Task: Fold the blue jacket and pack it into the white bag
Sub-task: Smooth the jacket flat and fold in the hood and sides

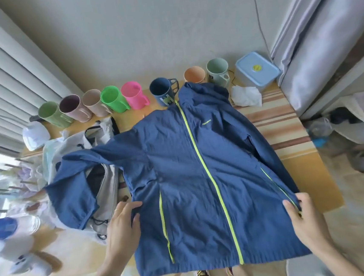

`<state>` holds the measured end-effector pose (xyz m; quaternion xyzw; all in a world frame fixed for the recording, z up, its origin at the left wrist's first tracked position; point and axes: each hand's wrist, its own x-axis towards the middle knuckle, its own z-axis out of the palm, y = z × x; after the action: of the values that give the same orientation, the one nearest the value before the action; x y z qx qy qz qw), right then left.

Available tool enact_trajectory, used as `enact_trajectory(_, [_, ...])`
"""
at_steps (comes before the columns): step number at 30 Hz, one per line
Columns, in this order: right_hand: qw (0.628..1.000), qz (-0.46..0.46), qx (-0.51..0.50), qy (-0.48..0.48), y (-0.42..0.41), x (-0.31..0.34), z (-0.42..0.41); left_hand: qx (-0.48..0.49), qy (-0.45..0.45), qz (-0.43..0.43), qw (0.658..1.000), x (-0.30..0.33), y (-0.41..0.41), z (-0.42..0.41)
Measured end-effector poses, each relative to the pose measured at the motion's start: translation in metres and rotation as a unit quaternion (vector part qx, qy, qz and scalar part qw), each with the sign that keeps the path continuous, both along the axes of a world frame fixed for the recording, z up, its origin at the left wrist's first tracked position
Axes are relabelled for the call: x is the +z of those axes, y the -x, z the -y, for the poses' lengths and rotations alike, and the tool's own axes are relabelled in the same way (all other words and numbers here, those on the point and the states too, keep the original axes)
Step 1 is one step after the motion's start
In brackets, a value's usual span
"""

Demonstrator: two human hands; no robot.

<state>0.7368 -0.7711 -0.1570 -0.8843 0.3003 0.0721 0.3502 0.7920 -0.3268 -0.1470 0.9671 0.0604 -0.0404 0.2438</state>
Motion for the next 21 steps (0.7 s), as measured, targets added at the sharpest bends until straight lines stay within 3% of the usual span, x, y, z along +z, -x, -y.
enact_trajectory(4, [0.996, -0.063, 0.05, 0.037, 0.032, -0.011, 0.007, -0.012, -0.034, -0.099, 0.994, -0.033, 0.03, -0.017])
enact_trajectory(7, [0.99, -0.111, 0.082, 0.024, 0.036, -0.025, 0.002, -0.044, -0.09, -0.237, 0.966, -0.055, 0.041, -0.026])
enact_trajectory(9, [0.988, -0.122, 0.093, 0.025, 0.018, -0.026, 0.003, -0.062, -0.142, -0.268, 0.951, -0.051, 0.033, -0.017])
enact_trajectory(12, [0.995, -0.037, 0.083, 0.036, -0.044, -0.012, 0.005, -0.048, -0.16, -0.183, 0.969, -0.021, -0.013, 0.008])
enact_trajectory(15, [0.996, 0.057, 0.071, 0.002, -0.146, 0.015, -0.008, -0.007, -0.087, -0.09, 0.992, 0.001, -0.094, 0.034])
enact_trajectory(21, [0.989, 0.06, 0.133, -0.021, -0.332, 0.029, -0.063, 0.082, 0.044, -0.054, 0.994, -0.011, -0.254, 0.084])
